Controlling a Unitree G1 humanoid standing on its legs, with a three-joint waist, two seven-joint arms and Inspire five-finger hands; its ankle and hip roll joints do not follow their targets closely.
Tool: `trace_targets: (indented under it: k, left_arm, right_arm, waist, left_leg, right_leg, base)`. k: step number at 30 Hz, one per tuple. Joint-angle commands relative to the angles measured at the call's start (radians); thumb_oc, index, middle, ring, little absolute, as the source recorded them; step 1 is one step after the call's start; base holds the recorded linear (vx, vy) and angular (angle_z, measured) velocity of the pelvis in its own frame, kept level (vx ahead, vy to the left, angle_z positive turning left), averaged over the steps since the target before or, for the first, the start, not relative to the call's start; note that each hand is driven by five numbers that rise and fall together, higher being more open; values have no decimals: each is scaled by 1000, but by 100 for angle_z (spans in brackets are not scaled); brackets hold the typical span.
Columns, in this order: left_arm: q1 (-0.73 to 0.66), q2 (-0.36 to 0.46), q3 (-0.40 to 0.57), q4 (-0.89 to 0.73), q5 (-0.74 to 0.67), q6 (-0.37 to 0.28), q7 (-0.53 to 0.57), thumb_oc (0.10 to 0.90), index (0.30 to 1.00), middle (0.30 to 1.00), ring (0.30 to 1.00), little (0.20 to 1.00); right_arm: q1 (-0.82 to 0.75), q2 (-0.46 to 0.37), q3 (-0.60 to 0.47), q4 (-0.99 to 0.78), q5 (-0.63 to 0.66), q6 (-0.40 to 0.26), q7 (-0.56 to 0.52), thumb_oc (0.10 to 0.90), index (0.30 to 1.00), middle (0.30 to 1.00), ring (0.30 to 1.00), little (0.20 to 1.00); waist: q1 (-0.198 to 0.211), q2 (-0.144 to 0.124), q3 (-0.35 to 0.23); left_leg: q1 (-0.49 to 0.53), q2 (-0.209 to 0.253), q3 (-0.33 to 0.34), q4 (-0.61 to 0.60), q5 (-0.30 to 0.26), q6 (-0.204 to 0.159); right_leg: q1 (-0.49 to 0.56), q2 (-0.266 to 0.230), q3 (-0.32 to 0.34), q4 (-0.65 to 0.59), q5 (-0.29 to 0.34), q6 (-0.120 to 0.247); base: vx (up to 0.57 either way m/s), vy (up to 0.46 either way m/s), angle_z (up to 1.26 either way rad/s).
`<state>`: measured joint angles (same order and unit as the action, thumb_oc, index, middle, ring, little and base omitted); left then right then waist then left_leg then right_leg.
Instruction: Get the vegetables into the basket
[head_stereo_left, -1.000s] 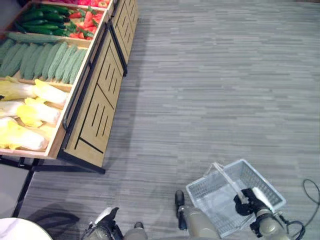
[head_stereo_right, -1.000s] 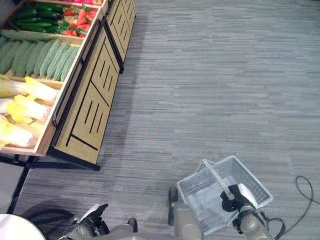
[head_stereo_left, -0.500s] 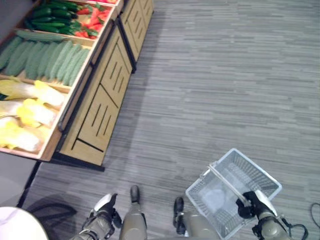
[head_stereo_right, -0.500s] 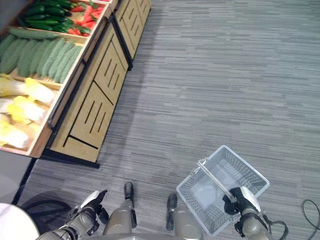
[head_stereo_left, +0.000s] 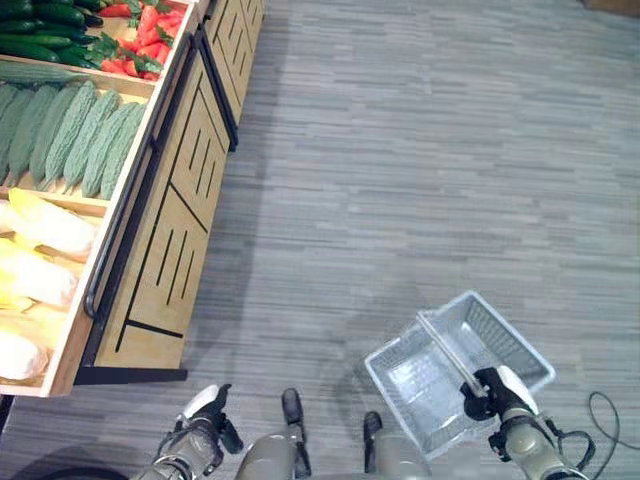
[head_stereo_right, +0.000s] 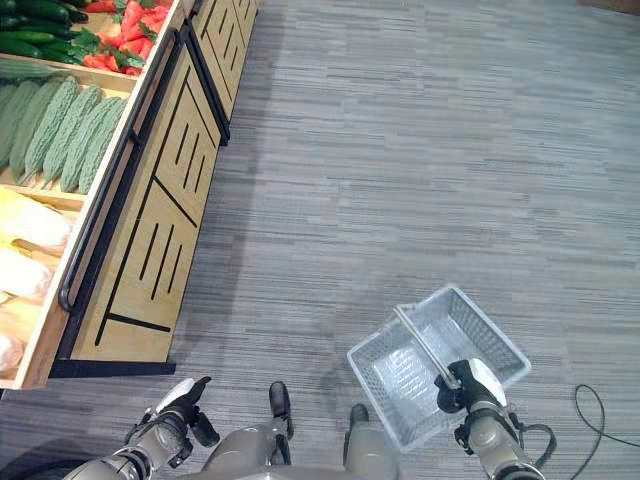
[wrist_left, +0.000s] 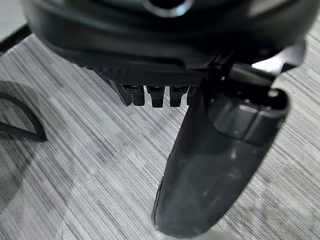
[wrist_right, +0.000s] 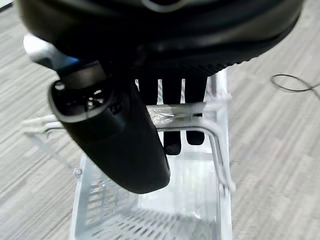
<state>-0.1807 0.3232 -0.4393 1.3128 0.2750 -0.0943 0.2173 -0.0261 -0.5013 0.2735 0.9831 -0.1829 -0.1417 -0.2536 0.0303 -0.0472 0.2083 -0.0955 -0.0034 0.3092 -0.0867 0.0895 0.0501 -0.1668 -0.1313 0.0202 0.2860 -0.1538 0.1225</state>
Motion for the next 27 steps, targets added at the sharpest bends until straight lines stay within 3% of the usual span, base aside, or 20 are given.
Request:
trace_targets:
  k: [1,9,11,17,23,26,27]
  left_arm:
    - [-10,8,28,-2,7,-10,16,900,1000,1000,1000,1000]
    - [20,-9,29,-4,3,-19,8,900,1000,1000,1000,1000]
    - [32,-8,35,-9,-2,-20,3,900,1000,1000,1000,1000]
    - [32,2,41,-4,-16,-21,2,900,1000,1000,1000,1000]
    - [24,2,37,8,-17,-21,-2,900,1000,1000,1000,1000]
    - [19,-1,43,7,-19,-21,-6,900,1000,1000,1000,1000]
    - [20,-5,48,7,-16,-20,-6,900,1000,1000,1000,1000]
  right_arm:
    - [12,-57,-35,-63,-3,-27,-49,400,300,300,300,300]
    - [10,-49,-28,-21,-22,-22,-49,400,300,300,300,300]
    - [-13,-50,-16,-11,-23,-20,-46,400,300,300,300,300]
    - [-52,-54,11,-8,-25,-26,-45,400,300,300,300,300]
    - [-68,-72,17,-38,-27,-39,-52,400,300,300,300,300]
    - [-59,-81,17,-68,-31,-40,-52,400,300,300,300,300]
    - [-29,-92,9,-92,-32,-37,-46,400,300,300,300,300]
  waist:
    - [8,-29,-3]
    - [13,-32,-20]
    - [21,-27,-18]
    - [16,4,14]
    - [-10,18,45]
    - [-31,12,51]
    - [-53,12,48]
  left_leg:
    - [16,61,-2,12,-4,-88]
    - [52,20,-11,6,-41,-64]
    - [62,7,-16,15,-58,-48]
    - [92,3,-50,43,-85,-27]
    - [145,6,-82,48,-116,-37]
    - [171,-4,-111,65,-141,-45]
    - [197,-16,-153,86,-161,-52]
  right_leg:
    - [69,-71,17,-169,301,89]
    - [80,-93,30,-143,360,111]
    - [62,-96,47,-78,388,113]
    - [-41,-53,96,84,393,77]
    - [-151,10,69,15,283,60]
    - [-179,33,88,-52,296,70]
    - [-191,58,111,-102,316,74]
  base:
    - [63,92,2]
    - [53,91,0]
    - [22,79,1]
    - [43,63,0]
    - [108,-13,24]
    - [256,-107,50]
    - [364,-174,102]
